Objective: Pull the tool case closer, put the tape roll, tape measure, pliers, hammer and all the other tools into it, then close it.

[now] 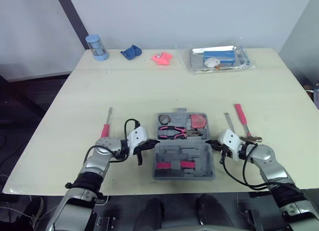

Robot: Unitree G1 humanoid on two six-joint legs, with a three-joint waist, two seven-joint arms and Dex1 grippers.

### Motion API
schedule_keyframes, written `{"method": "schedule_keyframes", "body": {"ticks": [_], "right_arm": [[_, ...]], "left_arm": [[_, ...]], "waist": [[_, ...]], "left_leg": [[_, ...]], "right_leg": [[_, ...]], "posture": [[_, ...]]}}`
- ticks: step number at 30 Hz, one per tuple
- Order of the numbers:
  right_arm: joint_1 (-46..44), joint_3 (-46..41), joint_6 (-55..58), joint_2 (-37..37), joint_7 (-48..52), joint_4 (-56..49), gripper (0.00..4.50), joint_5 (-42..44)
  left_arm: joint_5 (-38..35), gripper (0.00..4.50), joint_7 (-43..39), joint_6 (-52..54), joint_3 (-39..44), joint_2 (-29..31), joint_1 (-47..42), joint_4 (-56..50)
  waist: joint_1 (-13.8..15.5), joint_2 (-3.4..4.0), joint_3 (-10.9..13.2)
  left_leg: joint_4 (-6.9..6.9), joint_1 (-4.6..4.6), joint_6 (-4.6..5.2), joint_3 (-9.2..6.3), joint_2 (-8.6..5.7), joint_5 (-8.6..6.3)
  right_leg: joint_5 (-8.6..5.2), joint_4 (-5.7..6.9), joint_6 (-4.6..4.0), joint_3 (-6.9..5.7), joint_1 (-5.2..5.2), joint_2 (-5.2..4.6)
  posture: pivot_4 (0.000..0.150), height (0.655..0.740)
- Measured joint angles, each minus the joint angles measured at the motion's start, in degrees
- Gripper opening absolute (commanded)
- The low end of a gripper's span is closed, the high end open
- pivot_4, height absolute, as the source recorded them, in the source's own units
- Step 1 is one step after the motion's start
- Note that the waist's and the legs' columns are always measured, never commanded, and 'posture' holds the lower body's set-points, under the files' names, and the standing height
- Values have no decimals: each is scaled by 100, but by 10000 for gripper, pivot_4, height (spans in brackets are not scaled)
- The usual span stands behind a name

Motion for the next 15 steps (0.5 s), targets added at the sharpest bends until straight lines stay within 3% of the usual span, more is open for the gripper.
{"method": "schedule_keyframes", "body": {"ticks": [15], "right_arm": [[-32,30,-11,38,10,57,208,-3]], "left_arm": [[-95,0,105,181,51,24,191,-234]], "waist": [[2,0,0]], "left_leg": [[-1,0,0,0,0,0]], "right_leg": [[0,-1,0,0,0,0]], "posture": [[1500,7400]]}}
